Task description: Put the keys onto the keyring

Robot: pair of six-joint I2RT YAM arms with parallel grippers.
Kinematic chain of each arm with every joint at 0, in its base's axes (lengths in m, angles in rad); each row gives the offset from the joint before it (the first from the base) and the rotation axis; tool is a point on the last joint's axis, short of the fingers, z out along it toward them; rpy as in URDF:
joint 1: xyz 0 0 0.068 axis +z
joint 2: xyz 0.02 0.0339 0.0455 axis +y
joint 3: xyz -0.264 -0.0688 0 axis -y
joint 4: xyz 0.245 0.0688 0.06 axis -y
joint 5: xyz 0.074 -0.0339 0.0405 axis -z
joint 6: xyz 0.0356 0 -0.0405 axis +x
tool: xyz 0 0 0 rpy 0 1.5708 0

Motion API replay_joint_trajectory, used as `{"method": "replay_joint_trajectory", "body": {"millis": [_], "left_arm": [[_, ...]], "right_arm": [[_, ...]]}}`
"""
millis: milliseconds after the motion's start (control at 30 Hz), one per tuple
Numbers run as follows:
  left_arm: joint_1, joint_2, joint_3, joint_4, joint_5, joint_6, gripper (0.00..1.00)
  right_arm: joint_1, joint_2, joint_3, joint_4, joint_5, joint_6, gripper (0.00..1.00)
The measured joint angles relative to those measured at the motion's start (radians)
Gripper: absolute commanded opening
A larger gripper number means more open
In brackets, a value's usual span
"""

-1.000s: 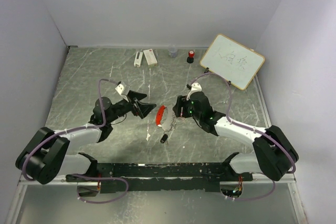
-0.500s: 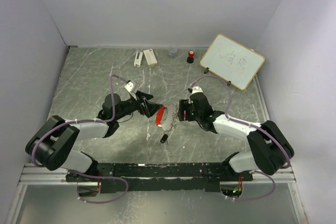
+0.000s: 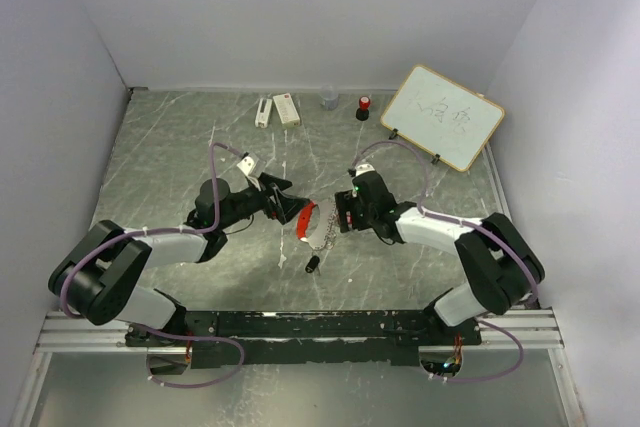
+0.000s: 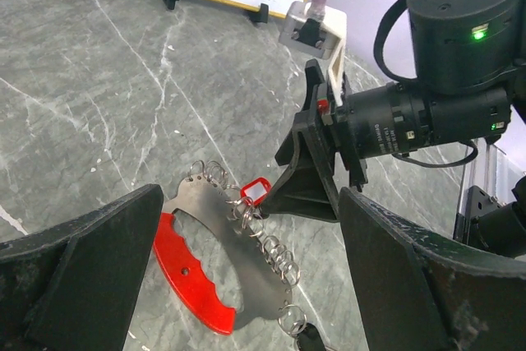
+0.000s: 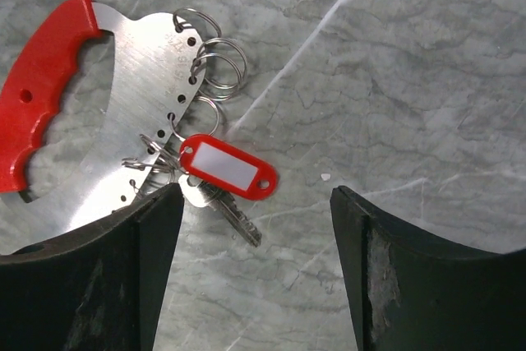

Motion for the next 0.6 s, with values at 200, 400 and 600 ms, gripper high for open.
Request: {"method": "replay_joint_trajectory", "body": {"millis": [200, 400, 600], "left_arm": [[0.000, -0.023, -0.006, -0.001, -0.008, 0.001, 0.99], [0.000, -0.062, -0.008, -0.019, -0.025, 0.012, 0.99], [0.000, -0.085, -0.022, -0.035, -0.037, 0.020, 0.99]], "right_arm": [[0.013, 0.065, 0.051, -0.027, 0.000, -0.029, 0.74], [0.041, 0.123, 0.124, -0.082, 0.014, -0.052, 0.73], [0.080, 0.179, 0.198, -0.142, 0.051, -0.073, 0.64]]}}
